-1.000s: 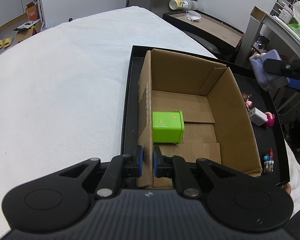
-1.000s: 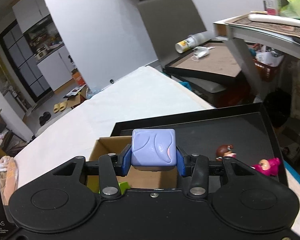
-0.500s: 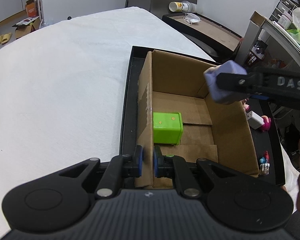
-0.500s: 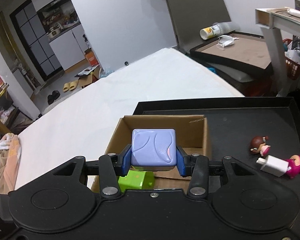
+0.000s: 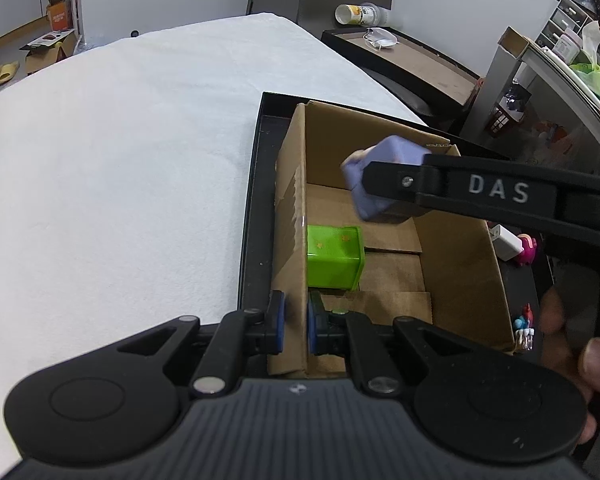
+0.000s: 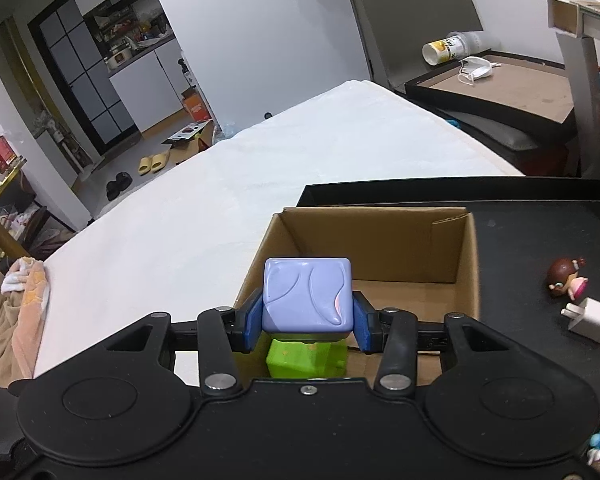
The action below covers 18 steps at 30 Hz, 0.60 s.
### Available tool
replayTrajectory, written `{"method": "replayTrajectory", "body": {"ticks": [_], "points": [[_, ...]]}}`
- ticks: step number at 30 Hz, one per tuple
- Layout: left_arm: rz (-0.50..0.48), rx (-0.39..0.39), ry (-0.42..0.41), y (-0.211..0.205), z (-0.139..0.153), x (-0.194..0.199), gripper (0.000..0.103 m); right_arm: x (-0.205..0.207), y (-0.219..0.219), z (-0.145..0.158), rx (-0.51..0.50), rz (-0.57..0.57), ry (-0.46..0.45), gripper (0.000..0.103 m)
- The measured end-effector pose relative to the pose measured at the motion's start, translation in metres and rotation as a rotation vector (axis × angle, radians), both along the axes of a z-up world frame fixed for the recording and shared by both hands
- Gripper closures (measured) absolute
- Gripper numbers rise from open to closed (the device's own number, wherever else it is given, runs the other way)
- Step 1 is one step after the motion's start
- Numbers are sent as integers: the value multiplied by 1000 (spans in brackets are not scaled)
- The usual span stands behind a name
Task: Organize rigid objects
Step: 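Carry the lavender cube over the box with the right gripper, then release the lavender cube into the box beside the green cup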
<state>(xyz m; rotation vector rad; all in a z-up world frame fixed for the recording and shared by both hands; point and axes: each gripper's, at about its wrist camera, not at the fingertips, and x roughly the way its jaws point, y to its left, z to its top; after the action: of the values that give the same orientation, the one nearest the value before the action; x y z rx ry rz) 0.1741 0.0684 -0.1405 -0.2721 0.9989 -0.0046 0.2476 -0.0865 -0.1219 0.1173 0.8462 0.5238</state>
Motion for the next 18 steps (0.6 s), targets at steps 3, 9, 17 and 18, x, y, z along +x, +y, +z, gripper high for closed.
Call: {"method": "replayTrajectory", "body": {"ticks": [3, 9, 17, 18], "points": [[2, -5, 1, 1, 0, 0, 93, 2, 0, -2, 25, 4, 23, 59], [1, 4, 3, -1, 1, 1, 93, -1, -2, 4, 28, 14, 24, 58], [14, 24, 8, -4, 3, 2, 94, -6, -8, 8, -18, 5, 51, 58], [15, 26, 8, -5, 3, 2, 94, -6, -9, 9, -26, 1, 53, 57]]}}
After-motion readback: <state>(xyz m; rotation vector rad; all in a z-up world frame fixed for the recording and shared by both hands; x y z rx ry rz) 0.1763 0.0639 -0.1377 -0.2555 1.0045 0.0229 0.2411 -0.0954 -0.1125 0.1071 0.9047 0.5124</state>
